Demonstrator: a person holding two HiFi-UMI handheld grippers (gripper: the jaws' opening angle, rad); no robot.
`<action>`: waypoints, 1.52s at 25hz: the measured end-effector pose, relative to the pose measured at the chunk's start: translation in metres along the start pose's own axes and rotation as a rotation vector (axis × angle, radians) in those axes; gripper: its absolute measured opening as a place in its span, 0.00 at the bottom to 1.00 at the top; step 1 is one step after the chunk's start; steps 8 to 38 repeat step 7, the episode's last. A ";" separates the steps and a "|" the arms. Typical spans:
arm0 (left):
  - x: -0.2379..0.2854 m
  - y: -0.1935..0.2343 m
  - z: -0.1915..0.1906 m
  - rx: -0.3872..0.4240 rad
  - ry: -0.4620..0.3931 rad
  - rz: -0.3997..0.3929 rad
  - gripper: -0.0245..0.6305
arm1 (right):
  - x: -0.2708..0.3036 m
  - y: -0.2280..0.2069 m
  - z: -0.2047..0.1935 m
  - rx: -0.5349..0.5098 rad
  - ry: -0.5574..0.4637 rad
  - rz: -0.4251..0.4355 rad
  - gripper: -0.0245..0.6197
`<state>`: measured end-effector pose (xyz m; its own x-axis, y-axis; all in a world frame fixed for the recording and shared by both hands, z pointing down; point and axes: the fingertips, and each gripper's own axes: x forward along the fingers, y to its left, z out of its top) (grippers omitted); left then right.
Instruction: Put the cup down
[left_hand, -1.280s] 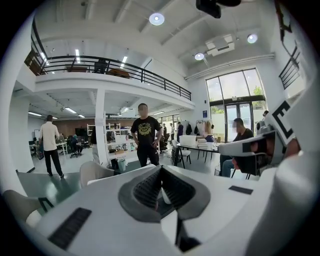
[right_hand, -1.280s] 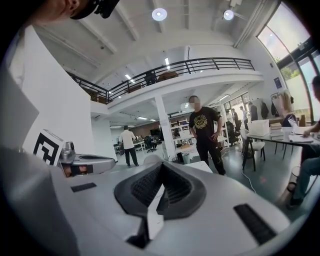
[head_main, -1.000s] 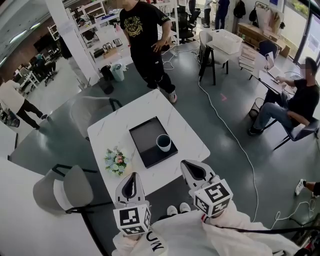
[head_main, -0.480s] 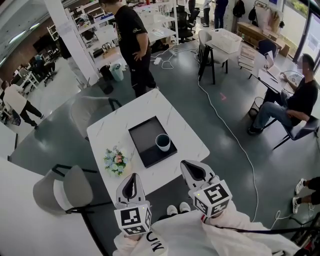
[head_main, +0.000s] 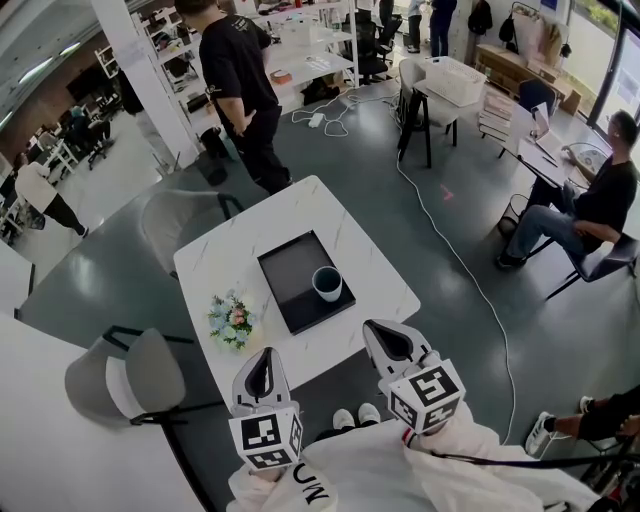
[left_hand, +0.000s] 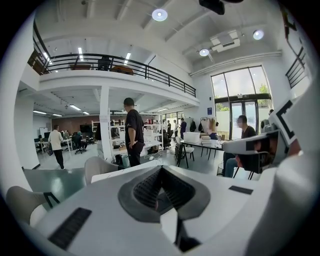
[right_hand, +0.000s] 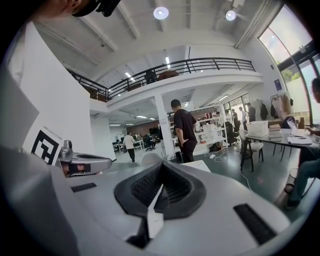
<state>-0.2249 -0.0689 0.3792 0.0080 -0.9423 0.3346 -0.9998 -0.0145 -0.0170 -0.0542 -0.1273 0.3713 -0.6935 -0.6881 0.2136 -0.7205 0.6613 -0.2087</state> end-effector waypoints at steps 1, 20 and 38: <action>0.001 0.000 -0.001 -0.003 0.004 -0.003 0.05 | 0.001 -0.001 -0.001 0.000 0.002 -0.001 0.05; 0.004 -0.005 -0.002 -0.012 0.012 -0.018 0.05 | 0.001 -0.005 -0.003 0.006 0.011 -0.009 0.05; 0.004 -0.005 -0.002 -0.012 0.012 -0.018 0.05 | 0.001 -0.005 -0.003 0.006 0.011 -0.009 0.05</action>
